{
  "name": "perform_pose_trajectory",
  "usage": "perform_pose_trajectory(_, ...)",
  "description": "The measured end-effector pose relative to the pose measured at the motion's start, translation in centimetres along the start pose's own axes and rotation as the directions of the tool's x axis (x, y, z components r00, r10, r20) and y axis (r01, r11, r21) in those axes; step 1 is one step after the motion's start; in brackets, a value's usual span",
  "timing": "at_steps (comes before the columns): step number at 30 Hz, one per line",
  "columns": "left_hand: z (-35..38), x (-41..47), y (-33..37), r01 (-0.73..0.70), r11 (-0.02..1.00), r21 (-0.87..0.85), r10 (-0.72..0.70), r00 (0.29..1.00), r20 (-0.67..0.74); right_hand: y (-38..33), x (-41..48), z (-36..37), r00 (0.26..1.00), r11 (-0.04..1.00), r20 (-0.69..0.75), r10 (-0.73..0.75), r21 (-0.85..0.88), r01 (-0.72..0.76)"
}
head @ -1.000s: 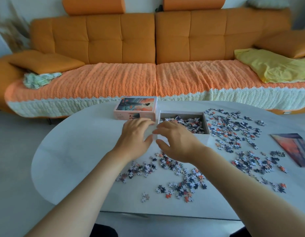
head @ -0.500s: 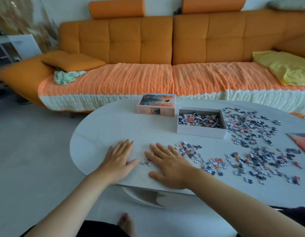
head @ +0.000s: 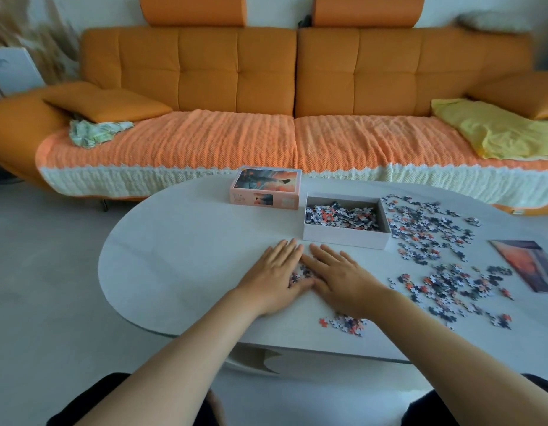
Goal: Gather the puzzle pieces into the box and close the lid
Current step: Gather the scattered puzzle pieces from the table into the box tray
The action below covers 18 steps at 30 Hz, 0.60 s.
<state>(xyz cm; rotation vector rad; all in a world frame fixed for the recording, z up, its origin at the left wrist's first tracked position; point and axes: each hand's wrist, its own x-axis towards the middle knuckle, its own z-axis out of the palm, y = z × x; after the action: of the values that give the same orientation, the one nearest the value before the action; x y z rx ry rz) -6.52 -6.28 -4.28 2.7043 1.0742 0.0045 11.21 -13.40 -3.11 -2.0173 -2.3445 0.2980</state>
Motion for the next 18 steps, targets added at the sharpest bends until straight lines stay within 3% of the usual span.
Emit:
perform_pose_trajectory(5,-0.1,1.6,2.3,-0.11,0.985,-0.129,0.105,0.993,-0.046,1.6,-1.9,-1.1,0.983,0.963,-0.183,0.006,0.268,0.044)
perform_pose_trajectory(7,-0.2,1.6,2.9,-0.173,0.973,-0.152,0.171,0.985,-0.025,2.2,-3.0,-1.0,0.983,0.973,-0.186,0.006,0.229,0.037)
perform_pose_trajectory(10,0.3,1.6,2.9,-0.249,0.966,-0.077,0.248,0.969,-0.016,3.3,-4.7,-0.2,0.997,0.997,-0.058,-0.05,0.055,0.053)
perform_pose_trajectory(13,0.5,1.7,2.8,-0.246,0.965,-0.085,0.246,0.969,-0.02,4.0,-5.3,0.1,0.993,0.99,-0.038,-0.109,-0.095,0.105)
perform_pose_trajectory(18,0.0,2.7,3.6,-0.184,0.952,-0.246,0.169,0.982,-0.078,5.5,-4.3,0.2,0.996,1.0,-0.088,0.017,0.012,-0.016)
